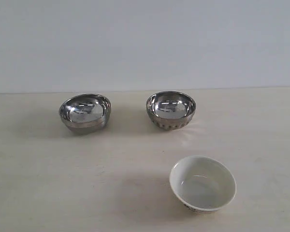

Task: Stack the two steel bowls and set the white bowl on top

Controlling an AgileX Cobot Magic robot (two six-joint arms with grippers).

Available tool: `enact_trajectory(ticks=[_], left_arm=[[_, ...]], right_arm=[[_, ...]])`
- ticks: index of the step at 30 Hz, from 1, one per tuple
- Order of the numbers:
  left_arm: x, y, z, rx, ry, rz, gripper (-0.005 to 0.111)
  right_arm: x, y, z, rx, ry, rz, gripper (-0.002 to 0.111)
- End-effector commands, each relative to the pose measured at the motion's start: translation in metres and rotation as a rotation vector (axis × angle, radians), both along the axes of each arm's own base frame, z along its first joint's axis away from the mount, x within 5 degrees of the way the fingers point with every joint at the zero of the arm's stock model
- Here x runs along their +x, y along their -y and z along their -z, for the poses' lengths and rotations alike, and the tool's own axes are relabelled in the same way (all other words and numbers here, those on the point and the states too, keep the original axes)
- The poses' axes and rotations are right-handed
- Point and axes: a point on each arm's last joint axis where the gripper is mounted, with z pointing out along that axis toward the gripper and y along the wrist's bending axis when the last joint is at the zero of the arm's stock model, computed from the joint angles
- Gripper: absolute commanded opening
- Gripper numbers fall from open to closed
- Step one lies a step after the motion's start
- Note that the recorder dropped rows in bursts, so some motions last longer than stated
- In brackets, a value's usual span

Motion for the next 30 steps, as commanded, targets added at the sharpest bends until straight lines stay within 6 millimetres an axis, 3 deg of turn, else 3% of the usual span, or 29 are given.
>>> enact_trajectory(ticks=[1,16,22,30], left_arm=[[0.000,-0.001,-0.001,0.057,0.019,0.003,0.004],[-0.001,0.000,-0.043,-0.055,0.495,0.000,0.004],[-0.003,0.000,-0.049,-0.065,0.555,-0.002,0.004],[-0.010,-0.001,-0.065,-0.364,0.753,0.038,0.004]], right_arm=[[0.000,0.000,-0.001,-0.001,0.007,0.006,0.000],[0.000,0.000,-0.001,-0.001,0.007,0.006,0.000],[0.000,0.000,-0.001,-0.001,0.007,0.006,0.000],[0.000,0.000,-0.001,-0.001,0.007,0.006,0.000]])
